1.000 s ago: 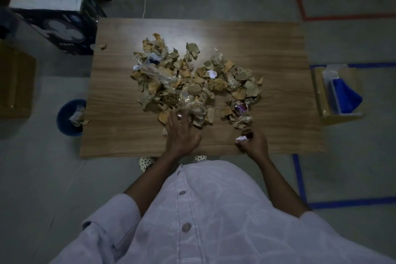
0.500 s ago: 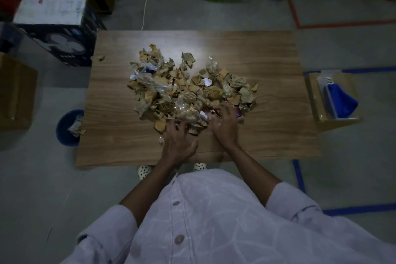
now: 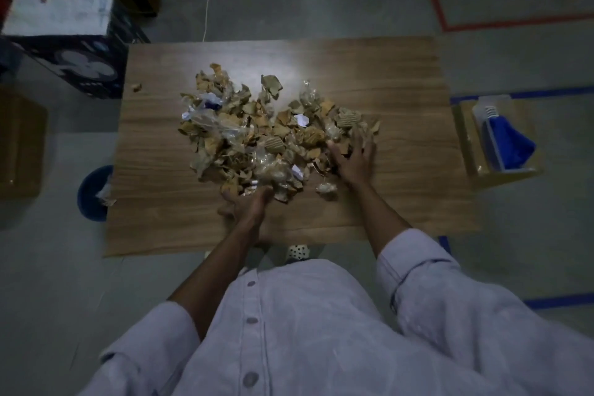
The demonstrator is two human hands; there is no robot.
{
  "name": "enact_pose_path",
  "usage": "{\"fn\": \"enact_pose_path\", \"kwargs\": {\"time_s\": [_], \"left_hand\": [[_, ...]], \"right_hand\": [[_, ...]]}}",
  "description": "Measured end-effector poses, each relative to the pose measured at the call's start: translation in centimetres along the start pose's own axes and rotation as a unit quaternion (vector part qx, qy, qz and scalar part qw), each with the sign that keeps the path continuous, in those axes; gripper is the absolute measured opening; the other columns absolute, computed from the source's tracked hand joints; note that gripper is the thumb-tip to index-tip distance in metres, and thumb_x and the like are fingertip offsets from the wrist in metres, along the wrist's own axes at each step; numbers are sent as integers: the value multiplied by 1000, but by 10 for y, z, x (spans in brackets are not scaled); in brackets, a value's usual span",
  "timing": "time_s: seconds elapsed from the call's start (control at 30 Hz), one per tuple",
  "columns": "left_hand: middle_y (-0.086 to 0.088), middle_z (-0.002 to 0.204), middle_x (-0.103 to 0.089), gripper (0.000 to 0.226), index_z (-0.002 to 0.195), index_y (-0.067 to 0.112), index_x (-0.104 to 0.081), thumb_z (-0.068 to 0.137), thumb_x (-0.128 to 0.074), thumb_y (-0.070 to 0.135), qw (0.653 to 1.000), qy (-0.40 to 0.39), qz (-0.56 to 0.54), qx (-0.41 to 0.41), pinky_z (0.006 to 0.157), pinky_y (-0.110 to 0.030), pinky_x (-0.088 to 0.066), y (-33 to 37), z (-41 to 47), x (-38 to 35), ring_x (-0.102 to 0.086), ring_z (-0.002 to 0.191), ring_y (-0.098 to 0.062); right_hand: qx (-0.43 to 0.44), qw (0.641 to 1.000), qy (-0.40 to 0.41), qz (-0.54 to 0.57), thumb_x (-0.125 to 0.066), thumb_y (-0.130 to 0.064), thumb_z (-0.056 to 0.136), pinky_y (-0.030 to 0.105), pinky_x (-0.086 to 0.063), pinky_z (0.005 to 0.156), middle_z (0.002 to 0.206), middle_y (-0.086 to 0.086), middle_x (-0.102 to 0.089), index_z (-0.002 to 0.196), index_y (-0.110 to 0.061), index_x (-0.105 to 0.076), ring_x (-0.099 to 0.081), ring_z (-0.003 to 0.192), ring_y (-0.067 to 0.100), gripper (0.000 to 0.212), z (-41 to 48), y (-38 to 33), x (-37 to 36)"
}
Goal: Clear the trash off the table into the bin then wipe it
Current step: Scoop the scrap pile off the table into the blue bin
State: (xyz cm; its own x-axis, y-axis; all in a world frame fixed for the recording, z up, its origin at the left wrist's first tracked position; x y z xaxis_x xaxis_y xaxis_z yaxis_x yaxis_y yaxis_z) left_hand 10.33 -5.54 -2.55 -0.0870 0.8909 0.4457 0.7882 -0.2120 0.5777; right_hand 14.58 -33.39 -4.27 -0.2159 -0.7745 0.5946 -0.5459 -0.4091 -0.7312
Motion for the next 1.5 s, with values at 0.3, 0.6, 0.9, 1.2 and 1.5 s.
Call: {"fn": "enact_pose_path", "kwargs": {"time_s": [0.3,0.6,0.9,1.2,1.5], "left_hand": [[-13,146,-47,117,137,54,-23,42,-91,63,993,-78,-91,20,91,-50,-58,-19,68,-34,-60,118,-31],[-1,140,-43,99,145,36,-34,58,-74,63,997,3,-76,-6,103,-60,-47,4,8,19,-44,129,-37],[-11,151,-37,111,143,49,-31,45,-83,58,986,-97,-130,37,55,-34,-52,16,20,-8,-52,124,-37],[-15,137,-59,82,134,41,-47,60,-76,61,997,-38,-67,-17,97,-64,-50,19,19,6,-56,123,-48],[-11,156,-34,81,146,28,-48,74,-58,65,981,-30,98,-164,114,-55,-34,35,3,-3,-28,145,-36]], "right_hand": [[96,985,-121,81,-68,-53,92,54,-14,126,172,0,11,162,-37,-19,9,158,20,87,-56,-43,-64],[67,993,77,57,-48,-76,84,35,-13,121,168,7,-23,157,-30,-37,-13,156,26,87,9,-45,13],[31,996,-81,-22,-66,-67,87,51,-17,126,171,6,-9,158,-40,-33,-4,158,28,83,55,-33,-10],[223,959,-136,-107,-74,-83,61,57,-14,122,172,-2,7,156,-56,-17,0,158,33,114,-33,-26,-32],[133,966,-162,-150,-93,-72,39,67,-4,120,162,13,35,155,-55,11,24,152,40,157,-41,-33,-59]]}}
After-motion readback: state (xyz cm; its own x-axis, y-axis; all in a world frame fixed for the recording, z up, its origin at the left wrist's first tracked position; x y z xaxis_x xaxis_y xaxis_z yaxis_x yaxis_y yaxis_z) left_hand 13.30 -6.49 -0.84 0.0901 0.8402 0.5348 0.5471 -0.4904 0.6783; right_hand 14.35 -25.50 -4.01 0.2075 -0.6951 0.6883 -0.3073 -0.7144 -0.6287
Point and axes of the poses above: each hand's wrist, its own z-axis towards the middle knuckle, its own x-axis out of the back of the hand, y = z × x, the point moved 4 cm from there along z, towards the middle knuckle
